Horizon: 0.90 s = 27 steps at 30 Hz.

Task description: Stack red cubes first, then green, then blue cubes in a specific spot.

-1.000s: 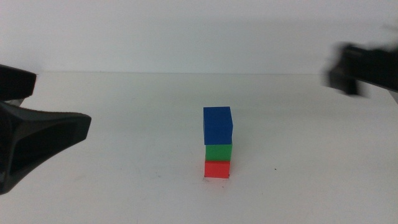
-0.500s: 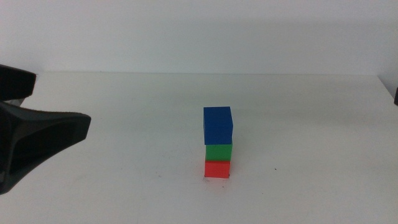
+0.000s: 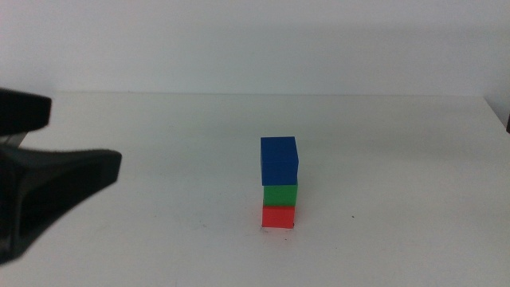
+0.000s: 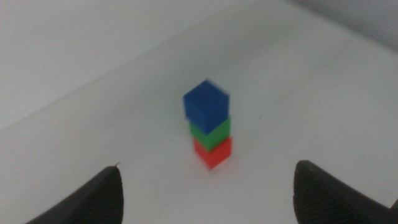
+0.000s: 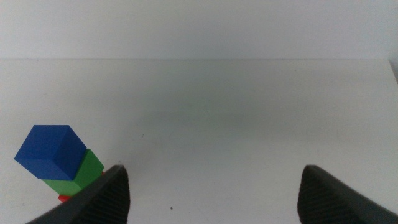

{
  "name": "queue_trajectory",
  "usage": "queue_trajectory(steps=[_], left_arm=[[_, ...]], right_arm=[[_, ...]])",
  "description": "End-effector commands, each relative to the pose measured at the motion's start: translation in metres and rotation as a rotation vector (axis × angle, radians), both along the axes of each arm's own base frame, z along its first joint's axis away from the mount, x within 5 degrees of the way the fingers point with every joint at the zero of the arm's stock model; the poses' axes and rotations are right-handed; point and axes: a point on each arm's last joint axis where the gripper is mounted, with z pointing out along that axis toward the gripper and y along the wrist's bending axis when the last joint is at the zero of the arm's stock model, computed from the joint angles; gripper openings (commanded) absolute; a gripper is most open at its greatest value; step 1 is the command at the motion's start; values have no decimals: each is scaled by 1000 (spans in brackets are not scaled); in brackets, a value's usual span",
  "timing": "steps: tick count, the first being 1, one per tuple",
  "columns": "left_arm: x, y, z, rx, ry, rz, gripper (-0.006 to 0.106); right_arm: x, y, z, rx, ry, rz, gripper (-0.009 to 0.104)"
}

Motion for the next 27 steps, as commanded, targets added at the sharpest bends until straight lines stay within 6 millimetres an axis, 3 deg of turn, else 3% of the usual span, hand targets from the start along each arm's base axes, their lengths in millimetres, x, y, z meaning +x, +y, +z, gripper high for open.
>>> queue_trajectory(steps=[1,6,10,14,20,27], left_arm=[[-4,1,-8,-102,-41,-8,94],[-1,7,-53,-270,-71,94,94],[2,24,-97,-244,-56,273,94],[-3,46,-130,-218,-67,486,94],[-18,60,-167,-211,-188,619,94],[-18,62,-209,-254,-309,642,94]], right_arm=[[0,-1,0,-7,-15,0,93],[0,-1,0,-7,-15,0,93],[0,-1,-15,0,-64,-4,93],[-12,-7,-56,28,-214,-35,93],[-54,-22,-133,52,-199,-142,93],[-81,-30,-173,-12,-338,-196,93]])
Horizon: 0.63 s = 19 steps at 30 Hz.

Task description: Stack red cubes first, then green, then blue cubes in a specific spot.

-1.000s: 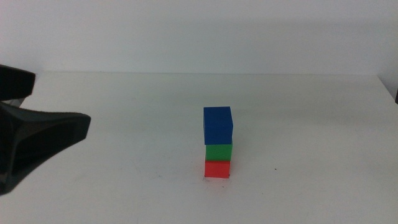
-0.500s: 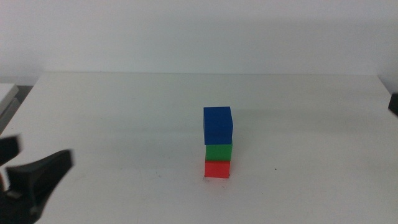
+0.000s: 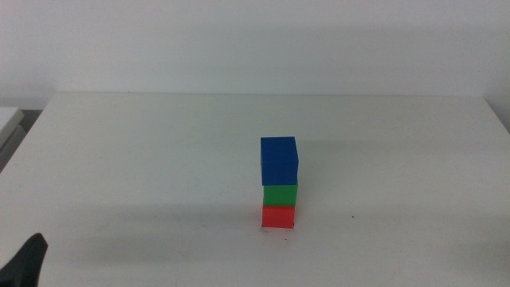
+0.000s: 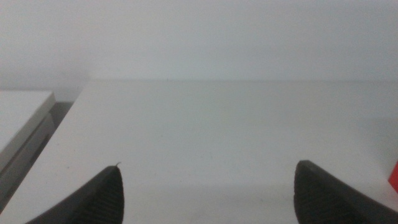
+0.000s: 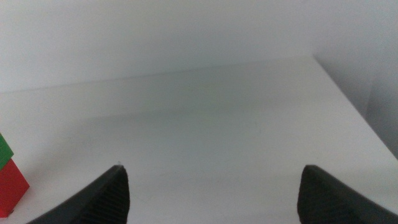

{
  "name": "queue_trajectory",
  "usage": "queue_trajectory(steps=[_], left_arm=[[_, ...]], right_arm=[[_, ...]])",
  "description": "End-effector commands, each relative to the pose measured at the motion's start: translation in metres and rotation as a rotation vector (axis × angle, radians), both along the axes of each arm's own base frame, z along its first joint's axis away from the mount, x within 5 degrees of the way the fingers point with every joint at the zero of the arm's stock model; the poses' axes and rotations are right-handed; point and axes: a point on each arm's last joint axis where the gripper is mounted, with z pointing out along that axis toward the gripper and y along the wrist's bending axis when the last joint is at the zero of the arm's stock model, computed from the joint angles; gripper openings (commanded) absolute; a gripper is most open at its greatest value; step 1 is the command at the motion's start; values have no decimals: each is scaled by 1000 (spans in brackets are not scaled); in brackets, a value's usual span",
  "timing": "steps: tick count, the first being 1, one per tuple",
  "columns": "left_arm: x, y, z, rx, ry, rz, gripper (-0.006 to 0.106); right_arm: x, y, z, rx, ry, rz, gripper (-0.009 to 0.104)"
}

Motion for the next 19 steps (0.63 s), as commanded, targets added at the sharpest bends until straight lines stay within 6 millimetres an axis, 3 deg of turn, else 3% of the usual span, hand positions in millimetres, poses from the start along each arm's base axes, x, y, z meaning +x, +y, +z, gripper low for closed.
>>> queue_trajectory(steps=[1,19], left_arm=[[0,1,-9,-6,-73,9,94],[-4,1,-8,-16,-121,7,94]], right_arm=[[-4,-1,-3,-34,-73,-9,93],[-5,-1,-4,-48,-59,-10,93]])
